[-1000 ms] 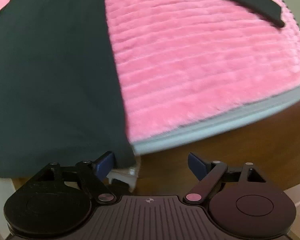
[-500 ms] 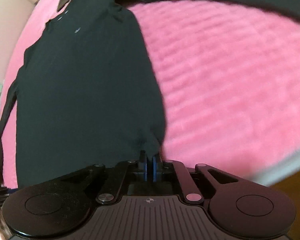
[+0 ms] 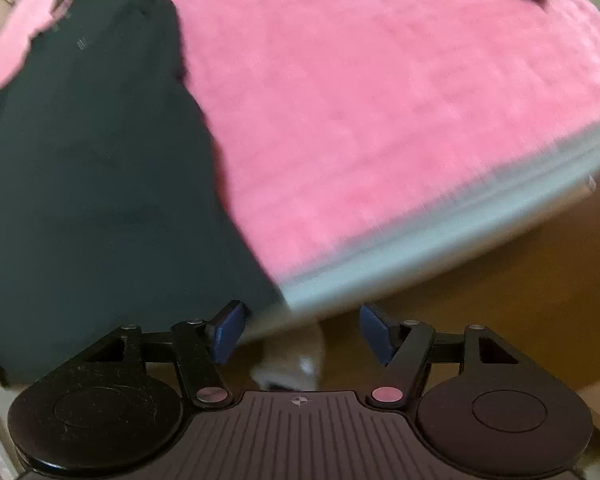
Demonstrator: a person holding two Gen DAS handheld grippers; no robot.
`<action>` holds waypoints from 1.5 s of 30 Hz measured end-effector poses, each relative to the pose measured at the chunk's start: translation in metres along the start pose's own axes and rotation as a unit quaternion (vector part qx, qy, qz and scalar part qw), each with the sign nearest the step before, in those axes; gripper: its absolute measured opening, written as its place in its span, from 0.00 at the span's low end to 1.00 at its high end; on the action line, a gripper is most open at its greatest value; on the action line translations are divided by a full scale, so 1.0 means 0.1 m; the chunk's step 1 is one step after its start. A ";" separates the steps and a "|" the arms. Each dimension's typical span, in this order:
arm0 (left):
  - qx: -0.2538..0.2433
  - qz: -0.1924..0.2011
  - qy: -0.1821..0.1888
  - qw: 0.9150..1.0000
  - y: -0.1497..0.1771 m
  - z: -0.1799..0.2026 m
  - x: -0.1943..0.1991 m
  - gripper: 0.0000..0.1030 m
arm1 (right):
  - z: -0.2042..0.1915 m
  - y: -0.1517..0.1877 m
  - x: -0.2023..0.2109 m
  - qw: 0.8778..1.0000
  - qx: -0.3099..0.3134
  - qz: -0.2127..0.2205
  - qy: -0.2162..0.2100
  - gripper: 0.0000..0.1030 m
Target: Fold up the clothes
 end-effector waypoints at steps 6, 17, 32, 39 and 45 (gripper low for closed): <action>-0.004 0.007 0.002 1.000 -0.02 0.03 -0.02 0.22 | -0.15 0.02 0.27 0.993 0.022 0.112 -0.036 0.65; -0.003 0.014 -0.008 1.000 0.02 0.00 0.20 0.24 | -0.29 -0.26 0.16 0.998 0.013 0.033 0.055 0.66; 0.044 0.147 -0.033 0.988 0.41 -0.46 1.61 0.50 | -1.91 -0.51 1.33 0.984 0.071 0.161 0.001 1.00; 0.068 0.192 -0.057 0.977 0.28 -0.64 2.14 0.64 | -2.23 -0.59 1.33 0.973 0.107 0.201 -0.039 0.99; 0.078 0.170 -0.080 0.979 0.07 -0.46 2.09 0.64 | -1.98 -1.39 1.03 0.965 0.132 0.217 -0.069 0.98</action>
Point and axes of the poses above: each gripper's, at about its wrist camera, not at the fingertips, and x roughly against the way its jaws point, z to its right, y to its underside, the point moved 2 cm from there along -x, roughly the way its jaws point, and after that the axes turned 11 degrees about x, right-handed, at the moved point
